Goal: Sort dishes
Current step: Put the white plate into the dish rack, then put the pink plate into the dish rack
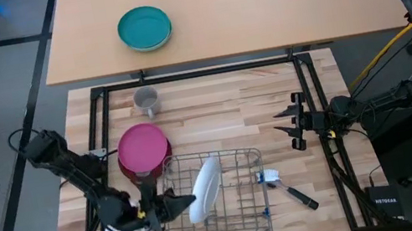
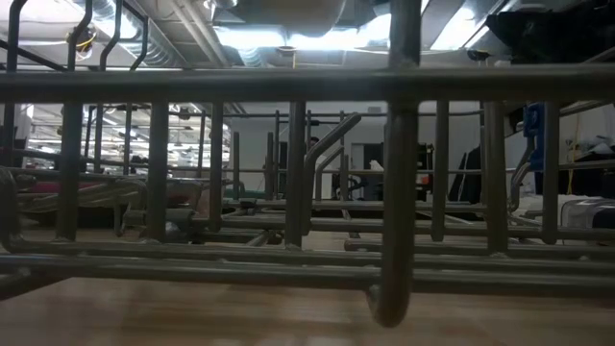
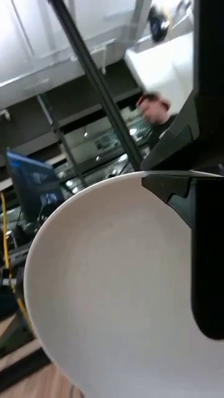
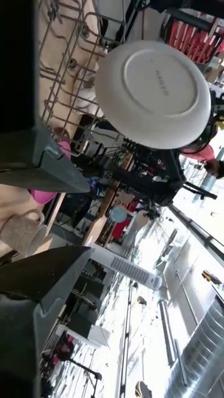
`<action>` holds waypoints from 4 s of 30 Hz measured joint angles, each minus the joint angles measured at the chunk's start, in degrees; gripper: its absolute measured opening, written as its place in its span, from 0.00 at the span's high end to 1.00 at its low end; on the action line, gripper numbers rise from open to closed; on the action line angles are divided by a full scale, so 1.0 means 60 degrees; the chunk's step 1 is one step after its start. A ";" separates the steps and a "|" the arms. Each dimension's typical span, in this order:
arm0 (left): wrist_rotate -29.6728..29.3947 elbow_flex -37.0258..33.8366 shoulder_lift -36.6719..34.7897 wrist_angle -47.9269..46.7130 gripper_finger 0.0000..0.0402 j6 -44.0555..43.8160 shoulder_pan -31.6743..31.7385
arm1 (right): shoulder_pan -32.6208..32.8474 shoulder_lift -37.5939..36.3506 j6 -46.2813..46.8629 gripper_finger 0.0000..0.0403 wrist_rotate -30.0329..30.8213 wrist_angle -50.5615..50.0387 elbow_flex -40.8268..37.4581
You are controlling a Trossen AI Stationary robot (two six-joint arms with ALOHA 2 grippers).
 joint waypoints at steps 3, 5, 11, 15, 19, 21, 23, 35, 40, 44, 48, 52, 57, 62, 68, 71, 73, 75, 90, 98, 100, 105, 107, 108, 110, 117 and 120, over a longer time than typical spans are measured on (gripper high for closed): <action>-0.0568 0.0325 0.0510 -0.0012 1.00 -0.0160 -0.0133 | 0.0000 0.0000 0.0015 0.62 -0.0001 0.0000 0.0000; -0.0960 0.0469 0.0817 -0.0019 1.00 -0.0466 -0.0205 | 0.0000 0.0000 0.0121 0.62 -0.0002 0.0000 0.0000; -0.1595 0.0926 0.1656 -0.0017 1.00 -0.1249 -0.0309 | 0.0000 0.0000 0.0635 0.62 -0.0106 -0.0002 0.0000; -0.1675 0.1128 0.2052 -0.0009 1.00 -0.1675 -0.0304 | 0.0000 0.0000 0.0960 0.62 -0.0265 -0.0006 0.0002; -0.1945 0.1138 0.2250 -0.0027 1.00 -0.2039 -0.0289 | 0.0000 0.0000 0.1131 0.62 -0.0438 -0.0007 0.0000; -0.2145 0.1141 0.2263 -0.0290 1.00 -0.2180 -0.0289 | 0.0000 0.0000 0.1281 0.62 -0.0515 -0.0011 0.0000; -0.2311 0.1141 0.2263 -0.0561 1.00 -0.2460 -0.0285 | 0.0001 0.0000 0.1357 0.62 -0.0546 -0.0045 0.0002; -0.2513 0.1141 0.2259 -0.2761 1.00 -0.4824 -0.0096 | 0.0004 0.0000 0.1621 0.62 -0.0871 -0.0182 0.0003; -0.2524 0.1148 0.2256 -0.3655 0.99 -0.5828 0.0044 | 0.0004 0.0001 0.1622 0.62 -0.0871 -0.0182 0.0002; -0.2511 0.1156 0.2238 -0.3769 0.97 -0.5986 0.0094 | 0.0004 0.0004 0.1621 0.62 -0.0871 -0.0183 0.0002; -0.2472 0.1156 0.2238 -0.3766 0.94 -0.5399 0.0097 | 0.0004 0.0004 0.1621 0.62 -0.0871 -0.0183 0.0003; -0.2356 0.1152 0.2238 -0.3816 0.87 -0.4656 0.0101 | 0.0004 0.0004 0.1621 0.62 -0.0871 -0.0186 0.0000; -0.2337 0.1149 0.2241 -0.3813 0.75 -0.4276 0.0101 | 0.0004 0.0000 0.1621 0.62 -0.0871 -0.0182 0.0001; -0.2331 0.1141 0.2156 -0.3810 0.69 -0.3704 0.0016 | 0.0004 0.0000 0.1621 0.62 -0.0874 -0.0182 0.0002; -0.2347 0.1141 0.1679 -0.3732 0.69 -0.2544 -0.0168 | 0.0004 0.0000 0.1824 0.62 -0.0873 -0.0182 0.0000; -0.2407 0.1138 0.1185 -0.3732 0.69 -0.1397 -0.0274 | 0.0004 0.0000 0.1829 0.62 -0.0935 -0.0182 0.0002; -0.2431 0.1138 0.0738 -0.3719 0.69 -0.0330 -0.0356 | 0.0004 0.0003 0.1829 0.62 -0.0943 -0.0182 0.0000; -0.2452 0.1138 0.0191 -0.3745 0.69 0.1016 -0.0449 | 0.0004 0.0000 0.1829 0.62 -0.0944 -0.0182 0.0003; -0.5674 0.1033 -0.4159 -0.7935 0.69 0.8076 -0.1454 | 0.0004 0.0000 0.1832 0.62 -0.0943 -0.0450 0.0001; -0.5650 0.0394 -0.5501 -1.1387 0.69 0.5752 -0.1082 | 0.0004 0.0001 0.2008 0.62 -0.0943 -0.1252 0.0003; -0.5653 0.0234 -0.5828 -1.2670 0.69 0.4726 -0.0941 | 0.0004 0.0001 0.2199 0.62 -0.0943 -0.1416 0.0003; -0.4924 -0.0305 -0.6654 -1.6160 0.69 0.1203 -0.0528 | 0.0004 0.0003 0.2417 0.62 -0.0943 -0.1862 0.0003; -0.3660 -0.0435 -0.6864 -1.7861 0.69 -0.0708 -0.0260 | 0.0004 0.0000 0.2558 0.62 -0.0943 -0.2054 0.0003; -0.2869 -0.0506 -0.6922 -1.8649 0.69 -0.1635 -0.0085 | 0.0004 0.0000 0.2627 0.62 -0.0943 -0.2195 0.0000; -0.1116 -0.0654 -0.6944 -1.9995 0.69 -0.3343 0.0266 | 0.0004 0.0004 0.2777 0.62 -0.0943 -0.2455 0.0002; 0.3007 -0.1726 -0.6487 -2.0941 0.69 -0.4708 0.1072 | 0.0004 0.0000 0.2827 0.62 -0.0936 -0.2997 0.0003; 0.3688 -0.2152 -0.6125 -2.0902 0.69 -0.4413 0.1238 | 0.0004 0.0002 0.2827 0.62 -0.0936 -0.3053 0.0003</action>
